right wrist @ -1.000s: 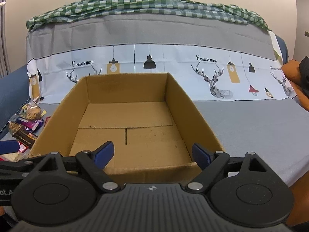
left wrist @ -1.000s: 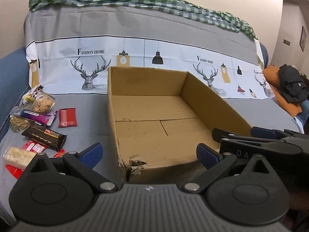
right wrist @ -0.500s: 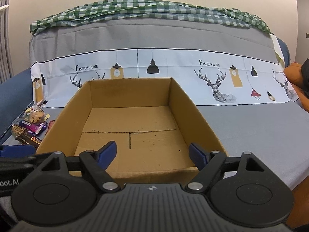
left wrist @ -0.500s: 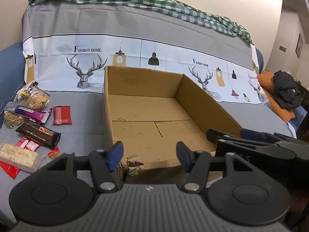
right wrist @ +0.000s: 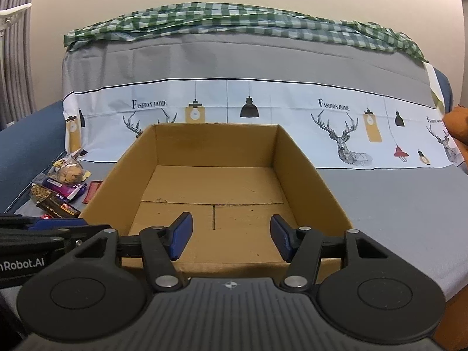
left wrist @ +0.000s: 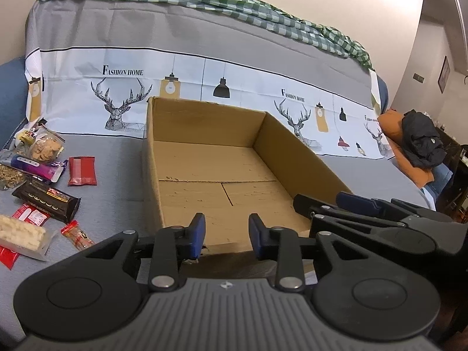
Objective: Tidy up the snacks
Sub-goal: 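Move both tools from above the cardboard box toward the snack pile, then grasp the clear white snack pack with the left tool while the right tool grasps the small red candy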
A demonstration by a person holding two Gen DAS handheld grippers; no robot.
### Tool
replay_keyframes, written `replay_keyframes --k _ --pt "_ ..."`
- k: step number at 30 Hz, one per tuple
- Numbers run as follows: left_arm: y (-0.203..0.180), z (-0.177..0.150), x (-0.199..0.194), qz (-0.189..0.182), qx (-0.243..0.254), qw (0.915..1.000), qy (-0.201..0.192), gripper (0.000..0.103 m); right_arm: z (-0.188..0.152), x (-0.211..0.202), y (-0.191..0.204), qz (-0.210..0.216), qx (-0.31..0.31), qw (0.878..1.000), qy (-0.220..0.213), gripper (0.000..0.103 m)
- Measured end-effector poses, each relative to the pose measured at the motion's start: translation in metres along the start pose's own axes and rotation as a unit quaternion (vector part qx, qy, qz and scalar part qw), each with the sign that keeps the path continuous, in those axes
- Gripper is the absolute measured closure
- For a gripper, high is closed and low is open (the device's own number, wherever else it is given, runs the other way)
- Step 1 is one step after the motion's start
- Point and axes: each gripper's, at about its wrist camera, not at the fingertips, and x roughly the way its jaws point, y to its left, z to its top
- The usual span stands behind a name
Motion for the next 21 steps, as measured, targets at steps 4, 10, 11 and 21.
replay_keyframes --k 4,10,11,21 --pt "0.001 0.001 -0.002 -0.003 -0.002 1.0000 -0.004 0.067 0.001 -0.001 0.000 0.004 0.005 1.000 0.001 0.042" --pt "0.019 0.008 -0.003 0.005 -0.041 0.9992 -0.003 0.072 0.003 -0.001 0.002 0.010 0.011 1.000 0.000 0.056" --pt "0.024 0.010 -0.003 0.008 -0.051 0.9987 -0.002 0.077 0.003 -0.001 0.004 0.014 0.011 1.000 0.000 0.063" --pt "0.117 0.021 -0.023 0.061 -0.159 0.9853 -0.021 0.088 0.012 -0.007 0.063 0.078 -0.012 0.996 -0.034 0.068"
